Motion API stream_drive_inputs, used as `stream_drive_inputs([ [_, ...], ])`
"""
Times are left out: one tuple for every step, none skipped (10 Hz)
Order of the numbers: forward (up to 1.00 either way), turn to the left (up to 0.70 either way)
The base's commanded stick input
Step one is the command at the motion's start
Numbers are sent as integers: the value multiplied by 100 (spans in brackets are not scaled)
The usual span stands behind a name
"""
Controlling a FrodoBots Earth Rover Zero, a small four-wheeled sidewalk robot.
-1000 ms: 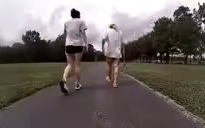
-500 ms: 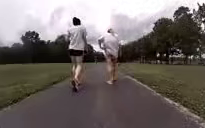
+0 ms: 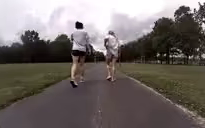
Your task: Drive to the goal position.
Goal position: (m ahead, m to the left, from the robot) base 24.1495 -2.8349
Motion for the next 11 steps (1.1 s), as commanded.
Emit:
stream_drive_inputs([
  [70,0],
  [70,0],
  [70,0],
  [70,0],
  [70,0],
  [70,0],
  [70,0],
  [70,0],
  [70,0],
  [70,0],
  [70,0],
])
